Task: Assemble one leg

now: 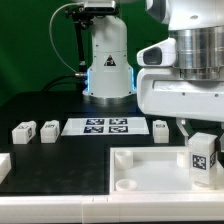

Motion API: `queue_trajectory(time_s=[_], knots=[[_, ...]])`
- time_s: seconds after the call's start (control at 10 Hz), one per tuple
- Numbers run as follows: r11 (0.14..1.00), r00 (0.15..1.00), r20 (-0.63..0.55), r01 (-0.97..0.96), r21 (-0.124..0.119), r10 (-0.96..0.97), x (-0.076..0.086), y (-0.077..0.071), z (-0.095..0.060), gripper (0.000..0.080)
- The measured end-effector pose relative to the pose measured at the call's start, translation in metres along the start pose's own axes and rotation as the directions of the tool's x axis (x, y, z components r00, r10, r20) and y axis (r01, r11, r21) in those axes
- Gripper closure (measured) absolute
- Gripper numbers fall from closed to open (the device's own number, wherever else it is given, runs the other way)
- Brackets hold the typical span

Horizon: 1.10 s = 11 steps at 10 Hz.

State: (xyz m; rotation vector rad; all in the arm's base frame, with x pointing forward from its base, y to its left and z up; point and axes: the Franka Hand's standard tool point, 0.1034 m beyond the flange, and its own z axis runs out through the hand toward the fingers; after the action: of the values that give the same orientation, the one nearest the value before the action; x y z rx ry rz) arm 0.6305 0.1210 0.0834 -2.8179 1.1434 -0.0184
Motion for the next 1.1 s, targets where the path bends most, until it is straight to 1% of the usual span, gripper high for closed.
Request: queue_trajectory(time_s=[0.1,0.2,0.3,0.4,0.5,0.6,0.7,0.8,0.9,1.0,1.1], knots=[[0.993,0.993,0.007,-0.118,0.006,0.118,0.0,0.0,0.0,0.0507],[0.948,0.948,0.027,-0.317,0.018,0.317,0.001,-0.001,0.001,0.0507],[0.873,0.873,0.05,-0.487,0.03,0.485,0.001,-0.002,0.002,0.0507],[0.745,0.745,0.078,-0.667,0.032,0.663,-0.001,-0.006,0.002,0.0507],[0.565,0.566,0.114,-0.824,0.041,0.817,-0.003,-0.013,0.004,0.0506],[0.475,0.477,0.135,-0.879,0.049,0.868,-0.004,-0.017,0.004,0.0506],[0.47,0.472,0.138,-0.881,0.047,0.871,-0.005,-0.018,0.005,0.0506],[0.49,0.492,0.137,-0.87,0.05,0.86,-0.005,-0.018,0.005,0.0409],[0.544,0.546,0.133,-0.837,0.058,0.827,-0.005,-0.018,0.005,0.0235],[0.641,0.643,0.126,-0.765,0.064,0.756,-0.005,-0.016,0.005,0.0235],[0.758,0.761,0.111,-0.648,0.073,0.639,-0.002,-0.011,0.003,0.0167]])
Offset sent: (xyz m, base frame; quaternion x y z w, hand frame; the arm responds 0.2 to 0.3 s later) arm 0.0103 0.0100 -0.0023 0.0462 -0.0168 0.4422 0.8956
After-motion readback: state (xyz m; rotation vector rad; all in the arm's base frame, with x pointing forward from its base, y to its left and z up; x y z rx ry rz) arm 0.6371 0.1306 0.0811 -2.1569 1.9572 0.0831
